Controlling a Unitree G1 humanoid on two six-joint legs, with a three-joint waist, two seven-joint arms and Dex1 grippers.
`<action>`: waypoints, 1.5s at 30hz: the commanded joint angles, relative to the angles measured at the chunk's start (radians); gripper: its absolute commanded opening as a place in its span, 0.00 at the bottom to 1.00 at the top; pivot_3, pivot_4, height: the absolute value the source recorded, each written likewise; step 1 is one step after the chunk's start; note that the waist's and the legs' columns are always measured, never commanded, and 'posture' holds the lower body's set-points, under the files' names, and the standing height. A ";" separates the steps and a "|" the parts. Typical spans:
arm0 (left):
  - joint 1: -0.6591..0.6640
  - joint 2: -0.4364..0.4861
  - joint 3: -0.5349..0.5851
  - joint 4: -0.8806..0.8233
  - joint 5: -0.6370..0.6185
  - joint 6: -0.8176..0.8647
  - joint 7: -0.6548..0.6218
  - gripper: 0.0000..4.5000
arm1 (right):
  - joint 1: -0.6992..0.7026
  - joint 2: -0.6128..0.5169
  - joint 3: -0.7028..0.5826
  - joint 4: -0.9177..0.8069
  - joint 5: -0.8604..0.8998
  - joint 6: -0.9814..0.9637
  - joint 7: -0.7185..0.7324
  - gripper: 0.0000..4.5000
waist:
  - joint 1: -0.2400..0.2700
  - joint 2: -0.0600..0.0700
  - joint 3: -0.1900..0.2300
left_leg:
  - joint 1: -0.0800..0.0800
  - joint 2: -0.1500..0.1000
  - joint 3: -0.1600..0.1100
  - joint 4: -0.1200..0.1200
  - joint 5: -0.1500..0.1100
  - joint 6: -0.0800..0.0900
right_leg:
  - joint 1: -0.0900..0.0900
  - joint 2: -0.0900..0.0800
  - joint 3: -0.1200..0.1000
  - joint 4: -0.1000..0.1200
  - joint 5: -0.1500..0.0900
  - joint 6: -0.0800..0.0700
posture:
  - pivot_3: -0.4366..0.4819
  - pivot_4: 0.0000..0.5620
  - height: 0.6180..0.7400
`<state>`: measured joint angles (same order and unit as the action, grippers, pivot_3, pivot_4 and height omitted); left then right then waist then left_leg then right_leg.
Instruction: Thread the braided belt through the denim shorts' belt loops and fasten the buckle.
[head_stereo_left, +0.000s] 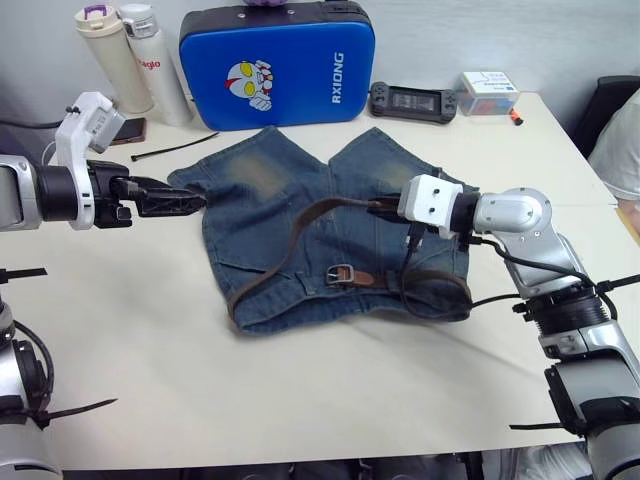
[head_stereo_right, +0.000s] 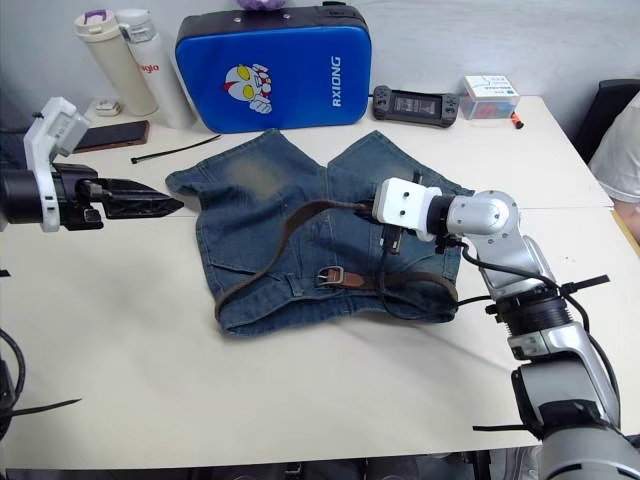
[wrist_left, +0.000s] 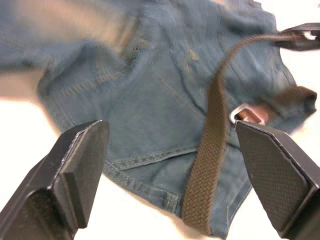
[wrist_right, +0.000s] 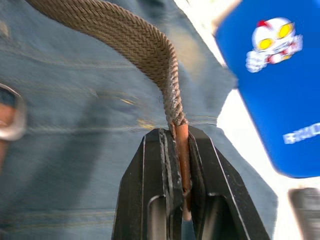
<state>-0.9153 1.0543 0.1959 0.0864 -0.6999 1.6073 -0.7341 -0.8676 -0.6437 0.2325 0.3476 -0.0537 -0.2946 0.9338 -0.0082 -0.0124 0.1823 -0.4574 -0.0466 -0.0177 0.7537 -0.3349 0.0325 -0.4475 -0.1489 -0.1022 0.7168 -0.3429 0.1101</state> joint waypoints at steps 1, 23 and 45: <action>-0.040 0.027 -0.054 0.143 -0.558 0.007 0.293 0.98 | -0.042 0.018 0.002 0.051 -0.072 -0.179 -0.071 0.00 | -0.005 0.000 0.000 | 0.001 0.000 -0.001 0.000 0.000 -0.001 | -0.001 0.000 0.001 0.001 0.000 0.000 | 0.48 0.27 0.38; 0.173 -1.193 0.194 -0.446 -1.272 -0.821 2.190 0.98 | 0.044 -0.014 -0.014 -0.107 -0.088 -0.242 -0.083 0.00 | 0.023 -0.004 0.000 | -0.010 -0.011 -0.004 0.016 -0.004 0.003 | -0.019 0.004 0.037 0.020 0.000 0.001 | 0.48 0.27 0.38; 0.232 -1.247 0.167 -0.404 -1.272 -0.834 2.147 0.98 | 0.036 -0.009 -0.022 -0.138 -0.086 -0.188 -0.084 0.00 | 0.038 -0.004 0.000 | -0.009 -0.012 -0.003 0.016 -0.004 0.003 | -0.017 0.015 0.046 0.014 0.000 0.002 | 0.48 0.27 0.38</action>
<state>-0.6476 -0.1484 0.3720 -0.3234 -1.9617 0.7616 1.4507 -0.8143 -0.6529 0.2354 0.2509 -0.1628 -0.4826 0.8533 0.0295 -0.0161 0.1820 -0.4666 -0.0581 -0.0208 0.7701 -0.3393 0.0354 -0.4648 -0.1336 -0.0553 0.7307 -0.3428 0.1116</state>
